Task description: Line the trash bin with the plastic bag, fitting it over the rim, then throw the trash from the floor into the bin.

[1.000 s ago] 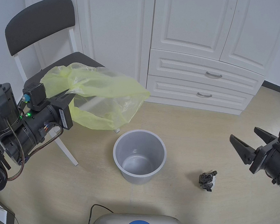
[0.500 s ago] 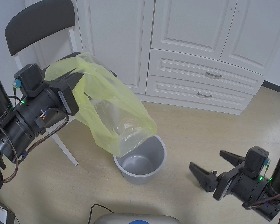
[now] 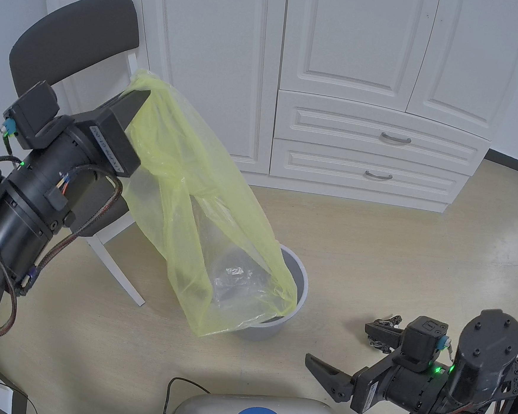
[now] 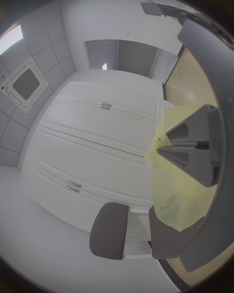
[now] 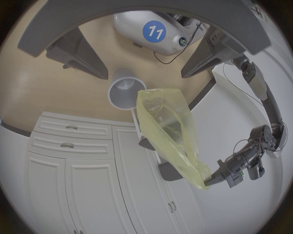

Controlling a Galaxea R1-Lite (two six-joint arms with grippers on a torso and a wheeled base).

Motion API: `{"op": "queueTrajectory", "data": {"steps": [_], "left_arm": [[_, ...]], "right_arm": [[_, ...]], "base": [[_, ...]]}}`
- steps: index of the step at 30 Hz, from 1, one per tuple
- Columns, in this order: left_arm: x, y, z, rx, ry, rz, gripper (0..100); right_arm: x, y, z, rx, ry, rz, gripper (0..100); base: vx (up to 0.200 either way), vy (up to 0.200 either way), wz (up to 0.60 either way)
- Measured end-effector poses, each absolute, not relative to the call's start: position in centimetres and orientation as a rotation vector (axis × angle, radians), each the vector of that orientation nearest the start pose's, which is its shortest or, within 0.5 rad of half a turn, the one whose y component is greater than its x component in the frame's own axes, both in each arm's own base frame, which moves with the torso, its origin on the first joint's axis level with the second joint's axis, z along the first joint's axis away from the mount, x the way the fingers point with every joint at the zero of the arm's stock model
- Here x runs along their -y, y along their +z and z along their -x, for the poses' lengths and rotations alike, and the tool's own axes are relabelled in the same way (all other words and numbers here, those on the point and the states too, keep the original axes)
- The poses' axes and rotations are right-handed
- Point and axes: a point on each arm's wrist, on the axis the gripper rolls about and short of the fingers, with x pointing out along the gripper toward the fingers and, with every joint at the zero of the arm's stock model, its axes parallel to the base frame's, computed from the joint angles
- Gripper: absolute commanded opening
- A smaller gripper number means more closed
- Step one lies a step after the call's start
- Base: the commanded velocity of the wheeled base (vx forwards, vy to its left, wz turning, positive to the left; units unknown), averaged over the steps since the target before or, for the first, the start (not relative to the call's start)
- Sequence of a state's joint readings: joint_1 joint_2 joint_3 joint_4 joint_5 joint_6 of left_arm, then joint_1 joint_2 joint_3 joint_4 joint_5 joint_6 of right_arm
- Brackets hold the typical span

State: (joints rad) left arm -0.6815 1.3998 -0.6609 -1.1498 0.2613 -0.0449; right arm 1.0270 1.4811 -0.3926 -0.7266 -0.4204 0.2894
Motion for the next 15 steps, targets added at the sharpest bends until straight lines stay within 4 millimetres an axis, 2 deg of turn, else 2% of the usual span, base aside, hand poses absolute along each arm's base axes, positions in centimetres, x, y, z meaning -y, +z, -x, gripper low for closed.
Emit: {"op": "queueTrajectory", "data": {"steps": [7,15], "left_arm": [[13.3,28.4,-16.4,0.395,-0.433,0.254,0],[13.1,29.2,-14.9,0.430,-0.470,0.273,0]], "right_arm": [[-18.8,13.3,-12.3,-0.405,0.541,-0.046,100],[-20.4,13.1,-13.2,-0.427,0.516,-0.147,100]], "base": [[0.000,0.000,0.00],[0.000,0.000,0.00]]}}
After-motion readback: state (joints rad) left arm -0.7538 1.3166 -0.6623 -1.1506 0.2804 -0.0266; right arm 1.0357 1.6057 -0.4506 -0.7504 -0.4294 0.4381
